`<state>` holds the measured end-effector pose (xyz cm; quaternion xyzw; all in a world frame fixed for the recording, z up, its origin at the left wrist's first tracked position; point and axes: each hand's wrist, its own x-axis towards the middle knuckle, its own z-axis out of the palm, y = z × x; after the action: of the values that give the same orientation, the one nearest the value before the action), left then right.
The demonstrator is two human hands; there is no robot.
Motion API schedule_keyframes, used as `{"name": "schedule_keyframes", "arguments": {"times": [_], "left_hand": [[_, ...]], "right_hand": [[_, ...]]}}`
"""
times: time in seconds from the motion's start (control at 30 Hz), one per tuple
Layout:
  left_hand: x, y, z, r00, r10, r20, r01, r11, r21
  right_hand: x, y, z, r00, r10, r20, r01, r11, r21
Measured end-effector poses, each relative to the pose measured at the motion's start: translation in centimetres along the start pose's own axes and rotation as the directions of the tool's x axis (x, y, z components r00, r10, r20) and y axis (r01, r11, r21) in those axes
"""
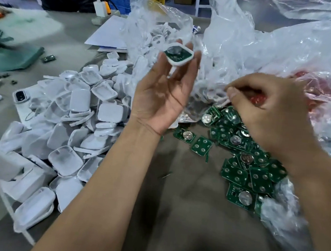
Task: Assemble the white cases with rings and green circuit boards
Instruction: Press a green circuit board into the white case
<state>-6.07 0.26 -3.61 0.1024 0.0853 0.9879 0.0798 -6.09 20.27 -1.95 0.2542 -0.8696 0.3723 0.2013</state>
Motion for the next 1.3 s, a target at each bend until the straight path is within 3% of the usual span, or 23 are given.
{"name": "schedule_keyframes", "arguments": {"times": [0.13, 0.33, 0.47, 0.67, 0.77, 0.87, 1.0, 1.13, 1.3], "left_hand": [[-0.3, 2.3, 0.5, 0.991, 0.128, -0.030, -0.130, 0.990, -0.061], [-0.7, 3.6, 0.6, 0.967, 0.239, -0.085, -0.245, 0.967, -0.066], [-0.8, 3.5, 0.5, 0.970, 0.234, -0.069, -0.238, 0.970, -0.055], [-0.6, 2.8, -0.1, 0.991, 0.130, 0.014, -0.130, 0.990, 0.049], [-0.5, 1.6, -0.5, 0.998, 0.052, 0.042, -0.057, 0.992, 0.115], [-0.4, -0.1, -0.7, 0.997, -0.054, 0.053, 0.041, 0.974, 0.221], [-0.3, -2.0, -1.3, 0.985, -0.173, 0.016, 0.155, 0.917, 0.367], [0.0, -2.9, -1.7, 0.975, -0.221, -0.023, 0.211, 0.885, 0.414], [0.5, -2.9, -1.9, 0.977, -0.211, -0.028, 0.203, 0.886, 0.417]], "right_hand": [[1.2, -2.0, 2.1, 0.902, 0.001, 0.433, 0.021, 0.999, -0.046], [1.5, -4.4, 7.6, 0.845, -0.137, 0.516, 0.240, 0.961, -0.139], [1.2, -5.0, 9.5, 0.836, -0.115, 0.536, 0.228, 0.962, -0.149], [1.0, -3.6, 7.9, 0.908, -0.123, 0.400, 0.175, 0.980, -0.096], [0.1, -1.6, 4.6, 0.954, -0.042, 0.298, 0.038, 0.999, 0.019], [-0.8, 0.9, 1.5, 0.996, -0.010, 0.089, -0.001, 0.992, 0.124], [-1.5, 2.9, -0.4, 0.990, 0.045, -0.131, -0.001, 0.947, 0.320], [-2.0, 3.2, -0.2, 0.956, -0.163, -0.246, 0.190, 0.977, 0.093], [-2.0, 3.2, 0.3, 0.905, -0.345, -0.250, 0.348, 0.937, -0.030]]}}
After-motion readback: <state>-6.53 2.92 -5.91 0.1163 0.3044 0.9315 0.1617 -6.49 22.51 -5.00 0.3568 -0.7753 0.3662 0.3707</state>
